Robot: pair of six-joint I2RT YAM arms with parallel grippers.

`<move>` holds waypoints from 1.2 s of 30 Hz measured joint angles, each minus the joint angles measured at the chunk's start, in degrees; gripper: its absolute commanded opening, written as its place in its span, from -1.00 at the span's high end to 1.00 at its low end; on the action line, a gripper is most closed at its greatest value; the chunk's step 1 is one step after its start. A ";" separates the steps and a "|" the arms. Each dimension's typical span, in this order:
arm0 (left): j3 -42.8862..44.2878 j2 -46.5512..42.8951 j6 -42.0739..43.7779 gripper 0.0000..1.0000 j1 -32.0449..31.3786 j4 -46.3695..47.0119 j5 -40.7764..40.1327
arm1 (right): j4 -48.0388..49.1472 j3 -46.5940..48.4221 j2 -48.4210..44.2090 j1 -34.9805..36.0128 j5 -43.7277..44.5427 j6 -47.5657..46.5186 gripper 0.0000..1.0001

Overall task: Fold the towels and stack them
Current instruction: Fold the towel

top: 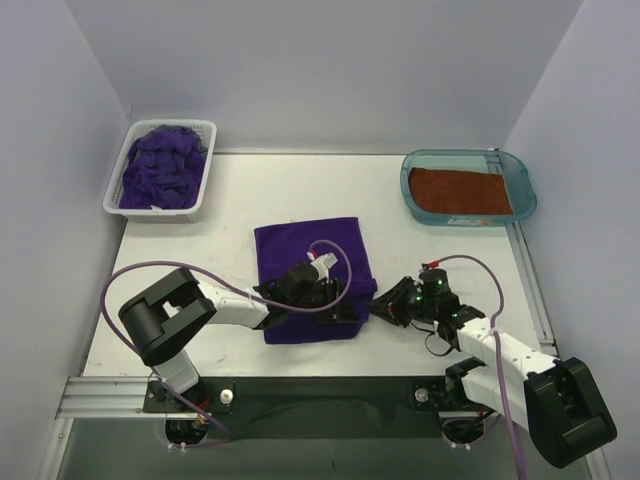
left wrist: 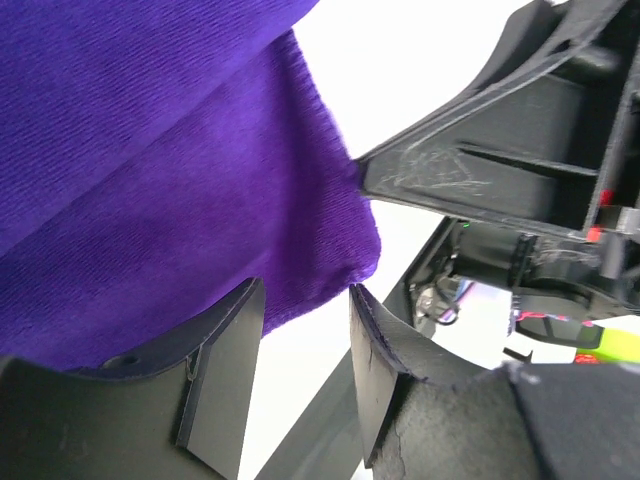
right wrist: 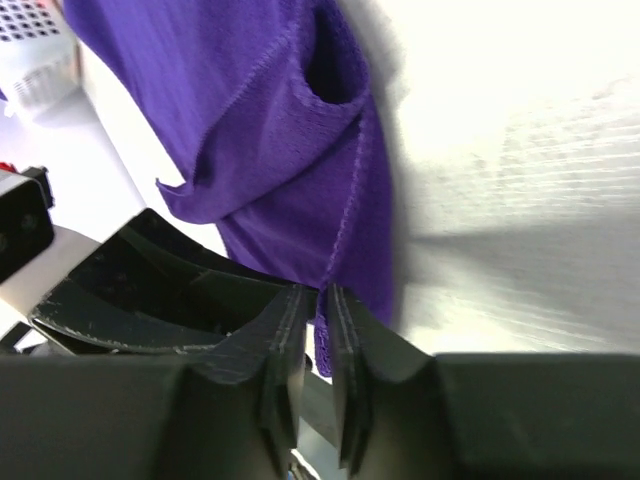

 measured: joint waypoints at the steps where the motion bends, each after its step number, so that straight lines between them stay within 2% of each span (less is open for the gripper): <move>1: 0.09 0.02 0.28 0.01 0.00 -0.72 -0.07 | -0.81 0.15 -0.13 -0.02 0.11 -0.46 0.75; 12: 4.59 0.02 4.92 0.00 -0.02 -11.63 -1.51 | -7.02 1.33 1.68 0.00 0.66 -5.20 0.80; 18: 7.61 0.02 8.04 0.01 -0.02 -17.33 -3.21 | -8.33 1.84 2.14 0.00 0.68 -7.06 1.00; 29: 14.36 0.74 16.26 0.01 -0.02 -33.07 -7.21 | -19.04 8.04 3.43 -0.02 3.43 -15.52 1.00; 36: 16.55 2.23 18.88 0.01 -0.02 -37.75 -8.28 | -25.99 12.41 9.07 0.00 4.85 -23.30 1.00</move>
